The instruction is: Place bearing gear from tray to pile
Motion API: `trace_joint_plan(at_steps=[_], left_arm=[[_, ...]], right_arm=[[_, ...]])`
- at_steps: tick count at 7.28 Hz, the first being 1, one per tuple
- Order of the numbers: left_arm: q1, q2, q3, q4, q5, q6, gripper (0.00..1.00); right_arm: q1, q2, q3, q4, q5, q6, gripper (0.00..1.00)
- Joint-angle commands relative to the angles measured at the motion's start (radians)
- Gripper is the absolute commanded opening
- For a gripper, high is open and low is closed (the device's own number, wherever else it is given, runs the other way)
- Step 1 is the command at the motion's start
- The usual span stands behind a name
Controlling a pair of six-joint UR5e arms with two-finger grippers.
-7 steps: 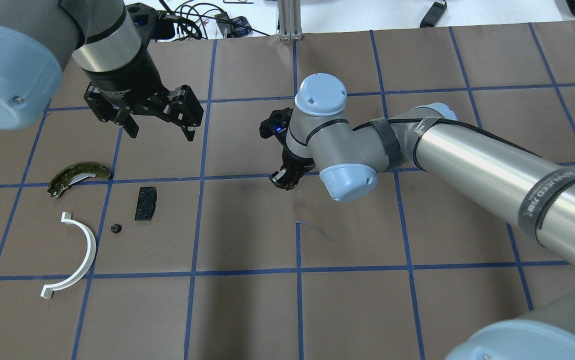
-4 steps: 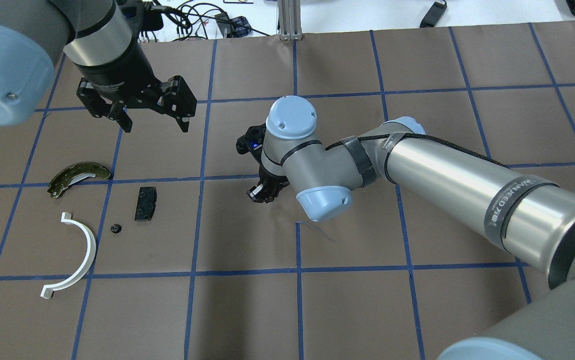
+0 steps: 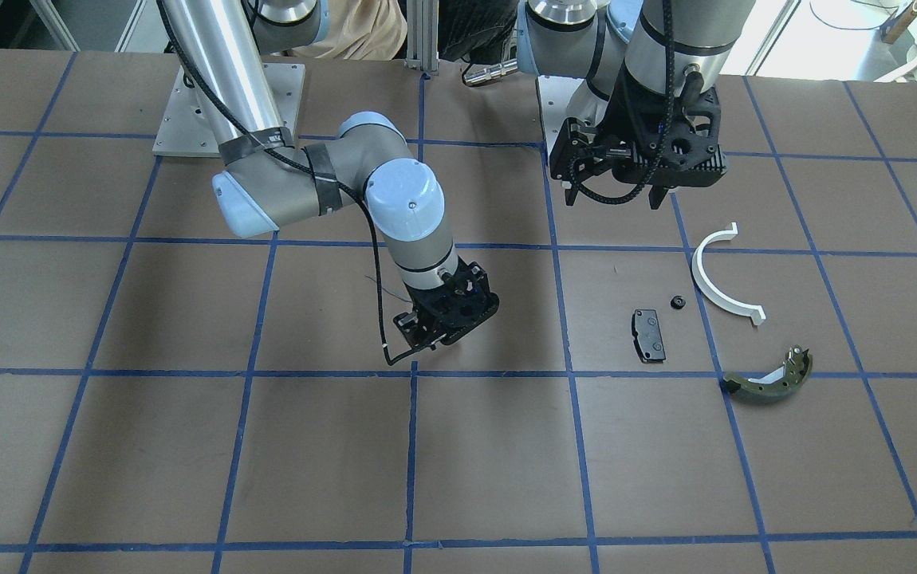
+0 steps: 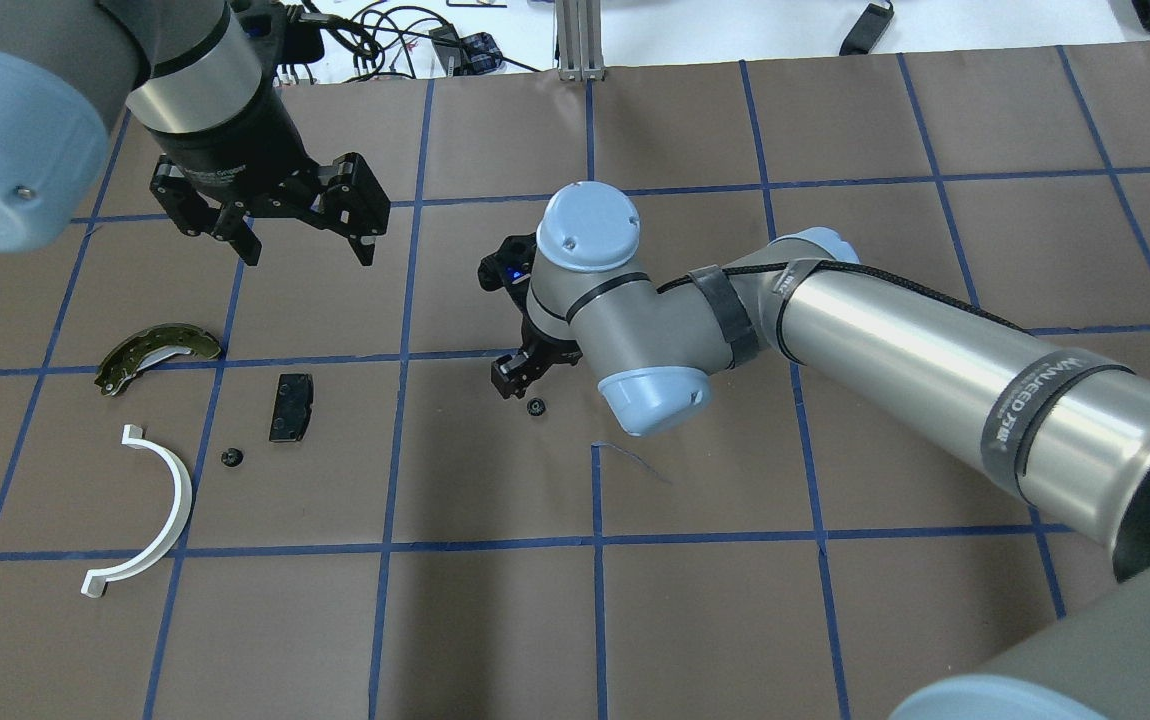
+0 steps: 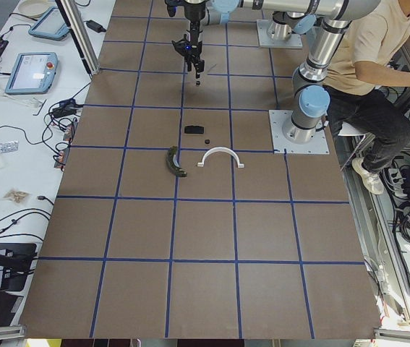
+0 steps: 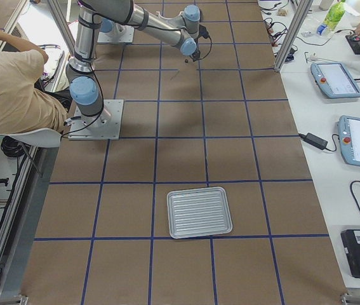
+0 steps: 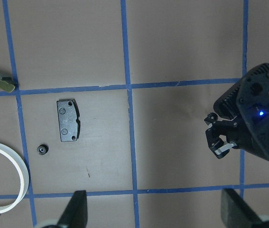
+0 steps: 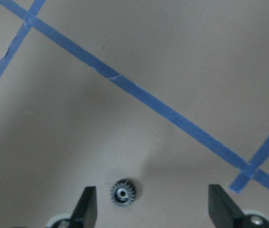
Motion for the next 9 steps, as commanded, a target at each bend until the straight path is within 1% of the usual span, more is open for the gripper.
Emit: trace_joint_plan(at_steps=[1, 2, 3, 4, 5, 6, 7, 8, 9], left_arm=[[-0.009, -0.044, -0.017, 0.019, -0.006, -0.007, 1.00], [-0.019, -0.078, -0.021, 0.029, -0.006, -0.012, 1.00], [-0.045, -0.121, -0.030, 0.047, -0.006, -0.019, 1.00], [-0.084, -0.177, -0.070, 0.134, -0.011, -0.079, 1.00], [-0.140, -0.223, -0.154, 0.305, -0.014, -0.143, 1.00], [-0.182, -0.269, -0.234, 0.458, -0.012, -0.191, 1.00], [-0.219, -0.309, -0.289, 0.554, -0.014, -0.264, 1.00], [-0.245, -0.351, -0.303, 0.599, -0.012, -0.279, 1.00], [-0.263, -0.388, -0.304, 0.630, -0.012, -0.280, 1.00]], right_arm=[[-0.177, -0.076, 0.004, 0.143, -0.012, 0.000, 1.00], [-0.262, -0.144, 0.004, 0.208, -0.010, 0.000, 1.00], [-0.346, -0.205, 0.001, 0.327, -0.013, 0.000, 1.00], [-0.406, -0.265, 0.000, 0.424, -0.016, 0.000, 1.00], [-0.437, -0.334, 0.000, 0.517, -0.019, 0.003, 1.00], [-0.451, -0.397, -0.003, 0.603, -0.077, 0.003, 1.00], [-0.457, -0.458, -0.002, 0.642, -0.119, 0.001, 1.00], [-0.473, -0.504, -0.002, 0.676, -0.124, 0.012, 1.00], [-0.486, -0.549, -0.003, 0.696, -0.133, 0.097, 1.00]])
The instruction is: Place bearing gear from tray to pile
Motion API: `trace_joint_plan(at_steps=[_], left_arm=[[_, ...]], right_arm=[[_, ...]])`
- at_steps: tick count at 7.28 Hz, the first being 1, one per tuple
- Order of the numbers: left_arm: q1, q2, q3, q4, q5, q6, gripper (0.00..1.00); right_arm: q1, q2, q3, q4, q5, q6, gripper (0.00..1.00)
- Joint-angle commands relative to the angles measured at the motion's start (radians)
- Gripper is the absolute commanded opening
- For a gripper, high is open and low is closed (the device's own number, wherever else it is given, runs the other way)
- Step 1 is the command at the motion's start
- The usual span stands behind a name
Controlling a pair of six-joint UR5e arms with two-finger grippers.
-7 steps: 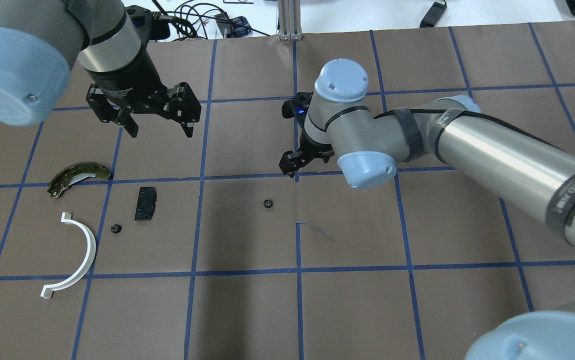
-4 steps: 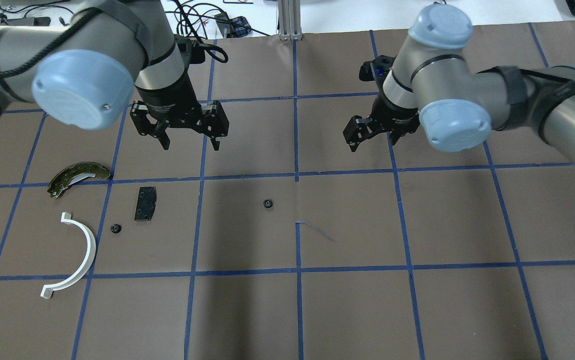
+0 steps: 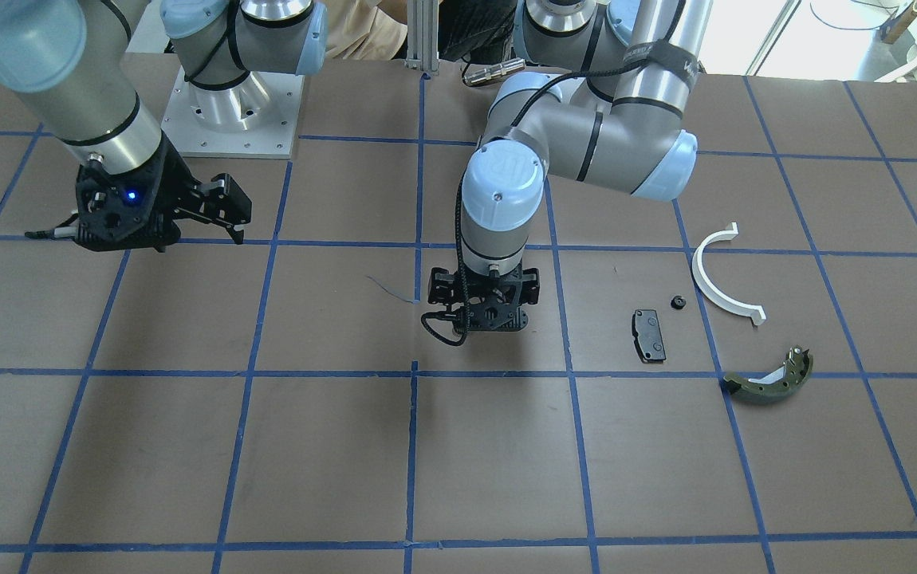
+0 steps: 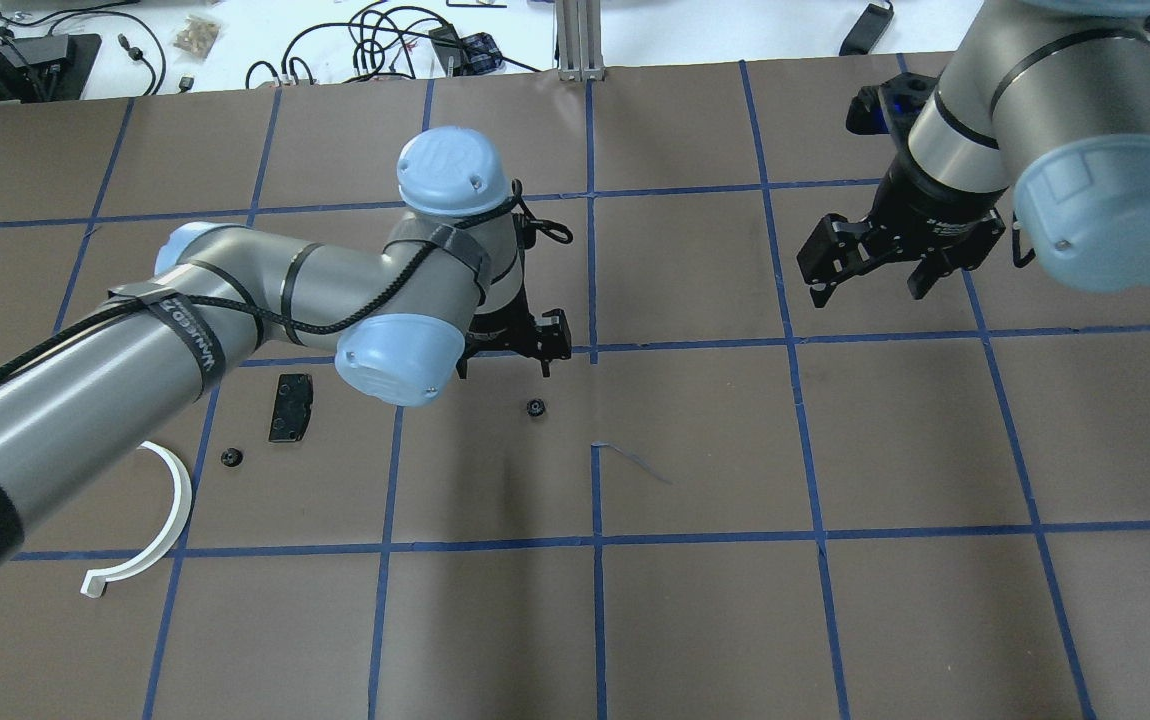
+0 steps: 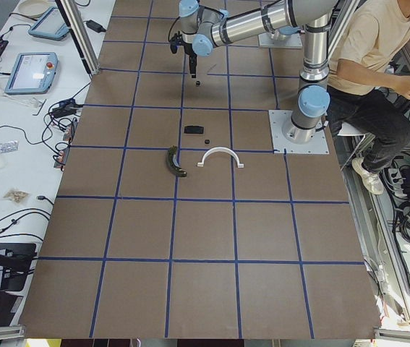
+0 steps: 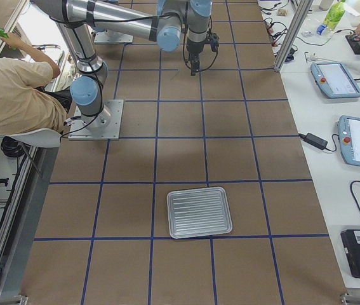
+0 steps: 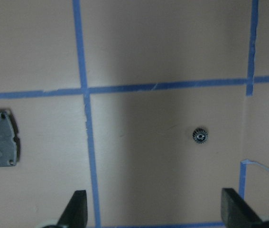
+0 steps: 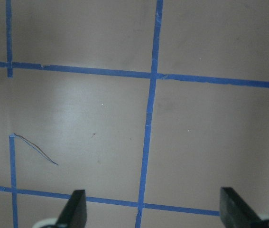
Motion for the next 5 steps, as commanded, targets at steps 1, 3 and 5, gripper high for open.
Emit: trace_joint_plan(at_steps=[1, 3, 5], left_arm=[[-0.046, -0.085, -0.016, 0.096, 0.000, -0.026, 1.00], [-0.053, -0.103, -0.018, 0.119, 0.003, -0.015, 1.00], [-0.049, -0.095, -0.024, 0.138, 0.002, -0.024, 1.00]], right_arm=[[-0.014, -0.103, -0.007, 0.071, -0.021, 0.176, 1.00], [-0.014, -0.111, -0.015, 0.081, -0.020, 0.198, 1.00], [-0.012, -0.124, -0.012, 0.084, -0.021, 0.206, 1.00]])
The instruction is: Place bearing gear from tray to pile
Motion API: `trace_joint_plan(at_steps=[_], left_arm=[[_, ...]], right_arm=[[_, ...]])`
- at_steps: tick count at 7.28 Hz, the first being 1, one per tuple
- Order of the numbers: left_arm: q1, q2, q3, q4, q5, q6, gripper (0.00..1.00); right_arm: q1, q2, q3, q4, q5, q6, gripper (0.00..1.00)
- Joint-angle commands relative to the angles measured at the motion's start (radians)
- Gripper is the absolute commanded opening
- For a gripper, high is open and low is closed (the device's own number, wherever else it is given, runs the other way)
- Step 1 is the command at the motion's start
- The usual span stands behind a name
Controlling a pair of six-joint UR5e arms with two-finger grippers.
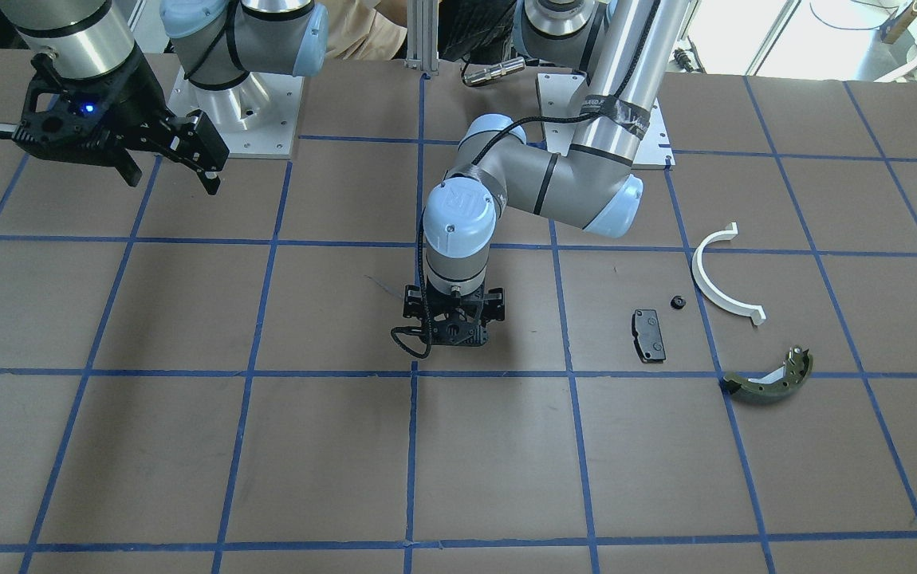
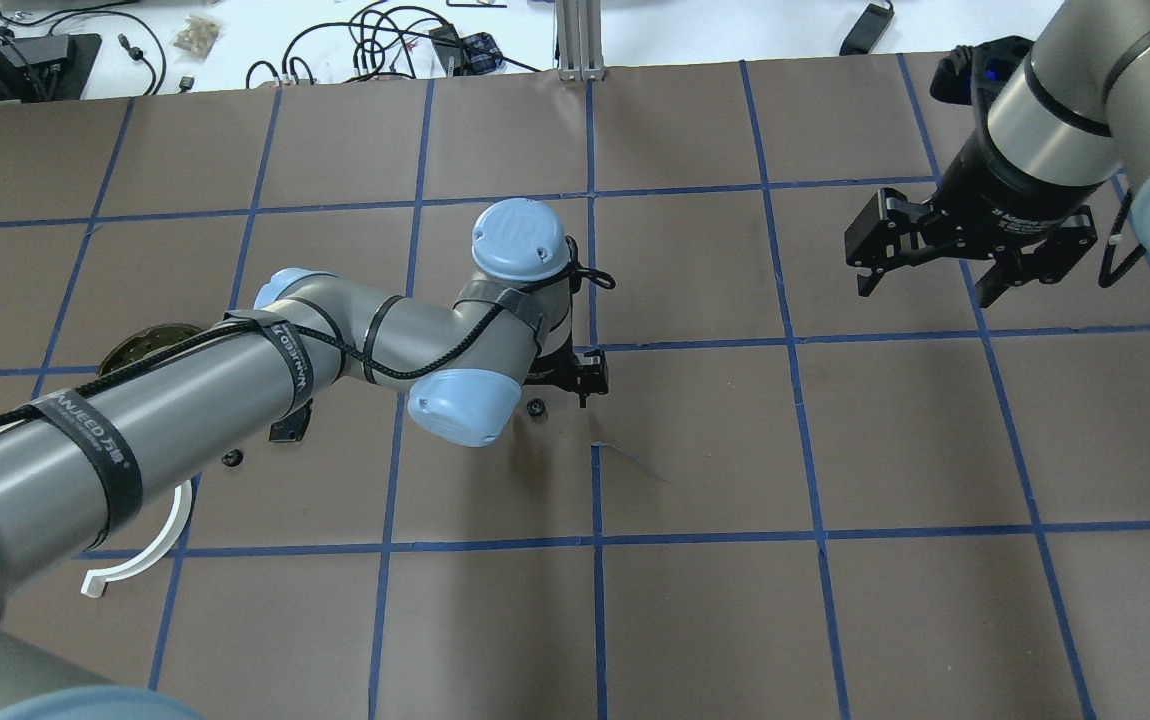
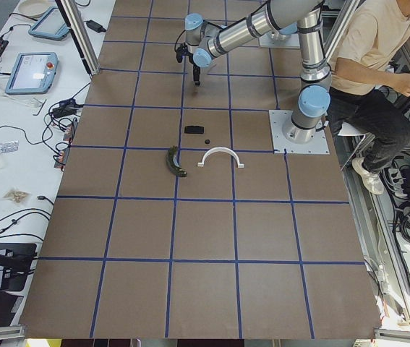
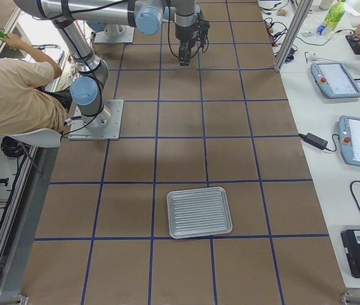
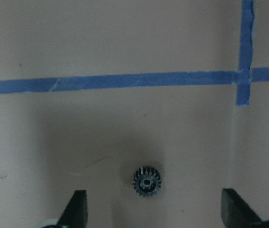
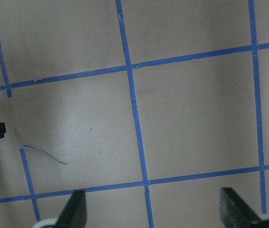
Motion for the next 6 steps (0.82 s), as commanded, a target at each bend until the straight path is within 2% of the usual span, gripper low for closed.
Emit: trace_joint_plan(at_steps=[1, 4, 5, 6], left_arm=[[0.003, 0.003, -0.004, 0.007, -0.002, -0.003, 0.98], [0.006, -0.006, -0.026, 0.013, -0.002, 0.000, 0.97], [0.008, -0.006, -0.026, 0.020, -0.002, 0.003, 0.78], [0.008, -0.006, -0.026, 0.020, -0.001, 0.007, 0.18]], right_arm=[[0.004, 0.002, -0.004, 0.039, 0.004, 0.072, 1.00], [0.055, 0.017, -0.022, 0.023, -0.005, 0.096, 1.00], [0.062, 0.020, -0.026, 0.024, -0.065, 0.090, 1.00], [0.062, 0.020, -0.027, 0.021, -0.061, 0.093, 1.00]])
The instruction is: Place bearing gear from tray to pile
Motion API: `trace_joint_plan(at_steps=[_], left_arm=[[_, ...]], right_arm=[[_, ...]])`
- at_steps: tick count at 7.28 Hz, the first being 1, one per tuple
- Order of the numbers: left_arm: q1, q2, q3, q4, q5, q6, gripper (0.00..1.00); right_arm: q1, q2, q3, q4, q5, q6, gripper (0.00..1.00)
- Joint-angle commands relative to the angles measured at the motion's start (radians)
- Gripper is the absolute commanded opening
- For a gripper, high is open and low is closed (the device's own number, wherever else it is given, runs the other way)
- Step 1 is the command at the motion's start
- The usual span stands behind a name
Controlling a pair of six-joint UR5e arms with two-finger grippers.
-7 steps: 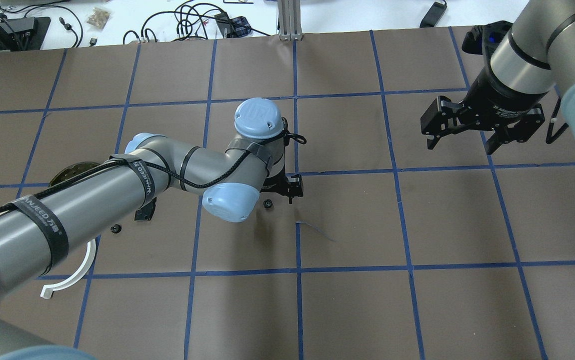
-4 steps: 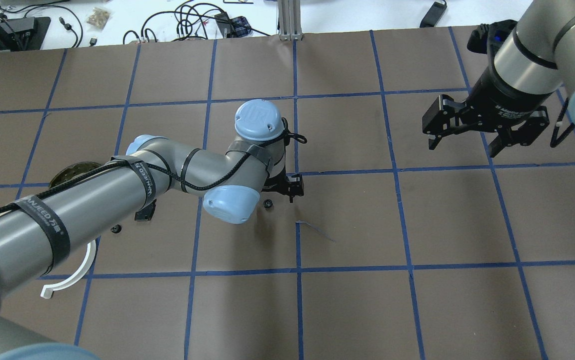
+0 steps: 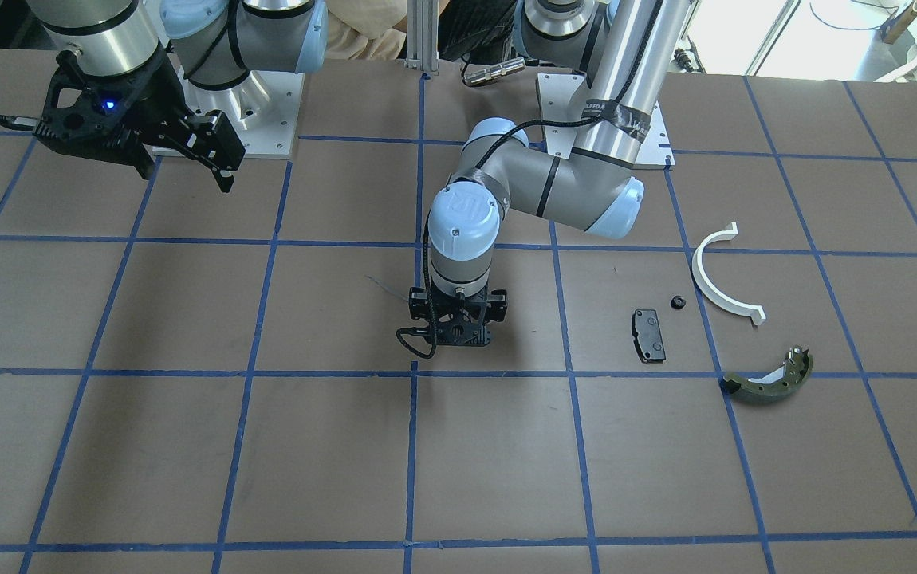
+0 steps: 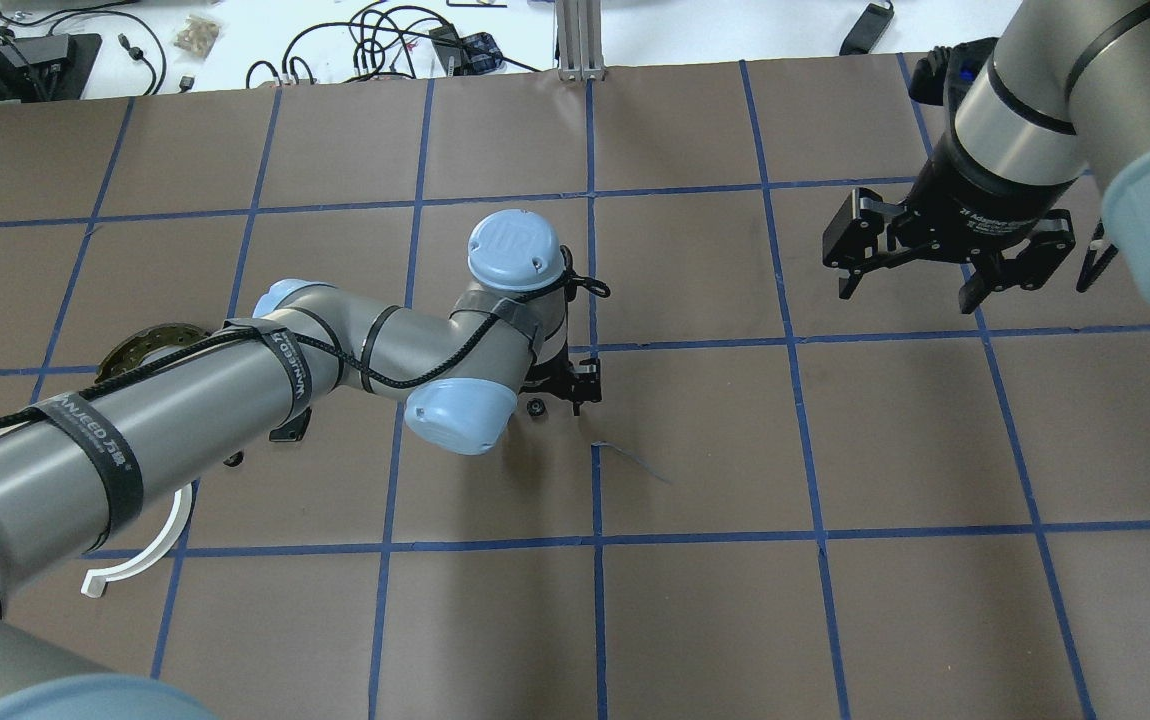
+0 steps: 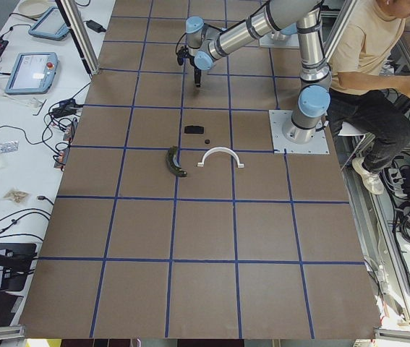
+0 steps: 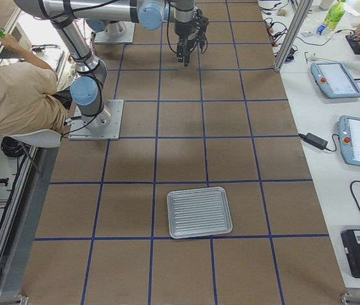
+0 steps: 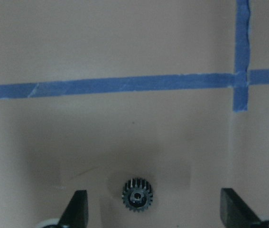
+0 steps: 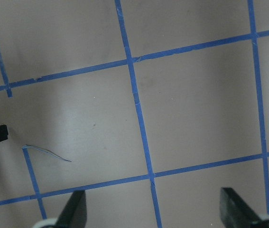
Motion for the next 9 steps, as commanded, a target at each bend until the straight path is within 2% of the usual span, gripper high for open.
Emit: trace_joint_plan(at_steps=[1, 3, 5, 6, 7, 9], left_arm=[[0.002, -0.002, 0.003, 0.003, 0.000, -0.001, 0.00], [0.013, -0.002, 0.006, 0.003, -0.002, -0.005, 0.00], [0.083, 0.036, 0.015, -0.001, -0.008, 0.015, 0.00], [0.161, 0.065, 0.029, -0.041, -0.128, 0.021, 0.00], [0.215, 0.090, 0.034, -0.120, -0.123, 0.107, 0.00], [0.350, 0.142, 0.028, -0.245, -0.010, 0.340, 0.00]], right_arm=[[0.005, 0.000, -0.005, -0.001, -0.026, 0.001, 1.00], [0.005, -0.001, -0.005, 0.001, -0.017, -0.011, 1.00], [0.005, -0.004, 0.003, 0.001, -0.028, -0.014, 1.00], [0.005, -0.003, 0.003, 0.001, -0.028, -0.014, 1.00], [0.005, -0.004, 0.006, 0.002, -0.028, -0.016, 1.00], [0.004, -0.010, -0.002, 0.004, -0.022, -0.020, 1.00]])
